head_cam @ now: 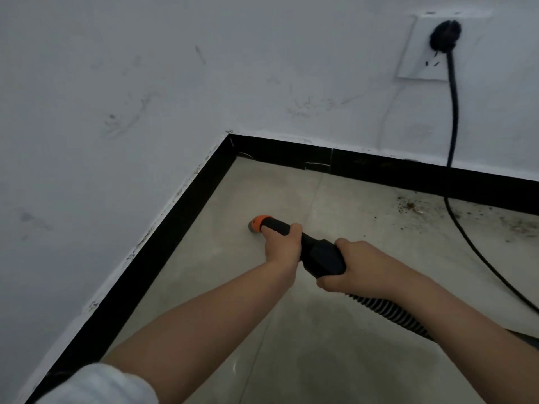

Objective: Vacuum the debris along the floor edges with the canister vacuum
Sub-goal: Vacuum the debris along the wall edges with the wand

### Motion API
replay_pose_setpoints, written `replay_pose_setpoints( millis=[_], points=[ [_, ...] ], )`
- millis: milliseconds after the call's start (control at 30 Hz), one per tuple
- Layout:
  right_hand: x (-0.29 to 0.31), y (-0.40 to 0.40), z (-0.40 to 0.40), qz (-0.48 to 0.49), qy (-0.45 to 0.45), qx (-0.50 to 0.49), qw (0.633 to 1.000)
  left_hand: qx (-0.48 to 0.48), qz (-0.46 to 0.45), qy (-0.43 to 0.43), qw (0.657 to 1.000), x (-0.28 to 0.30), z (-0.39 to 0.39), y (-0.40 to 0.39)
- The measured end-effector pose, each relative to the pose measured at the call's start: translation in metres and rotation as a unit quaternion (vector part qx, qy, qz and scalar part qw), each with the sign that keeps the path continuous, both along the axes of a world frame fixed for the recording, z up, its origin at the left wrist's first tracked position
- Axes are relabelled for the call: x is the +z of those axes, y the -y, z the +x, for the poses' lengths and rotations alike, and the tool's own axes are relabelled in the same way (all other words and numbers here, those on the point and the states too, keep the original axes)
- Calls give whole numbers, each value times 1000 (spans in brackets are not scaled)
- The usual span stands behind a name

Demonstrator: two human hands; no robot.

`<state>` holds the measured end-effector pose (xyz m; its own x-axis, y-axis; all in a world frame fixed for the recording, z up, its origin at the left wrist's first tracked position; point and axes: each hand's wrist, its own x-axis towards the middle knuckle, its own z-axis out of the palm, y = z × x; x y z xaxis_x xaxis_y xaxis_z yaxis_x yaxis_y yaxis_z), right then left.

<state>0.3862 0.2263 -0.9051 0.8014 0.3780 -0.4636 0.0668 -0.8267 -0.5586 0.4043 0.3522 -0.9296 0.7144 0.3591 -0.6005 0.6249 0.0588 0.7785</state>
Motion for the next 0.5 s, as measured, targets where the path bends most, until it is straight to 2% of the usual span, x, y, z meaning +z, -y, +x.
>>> replay_pose_setpoints(
  millis=[300,500],
  points=[
    [-3,80,-62,-87,28,-144,985,-172,-16,-32,984,-2,-22,88],
    [6,122,-93,-124,33,-228,965,-253,-20,-31,967,3,-36,150]
  ],
)
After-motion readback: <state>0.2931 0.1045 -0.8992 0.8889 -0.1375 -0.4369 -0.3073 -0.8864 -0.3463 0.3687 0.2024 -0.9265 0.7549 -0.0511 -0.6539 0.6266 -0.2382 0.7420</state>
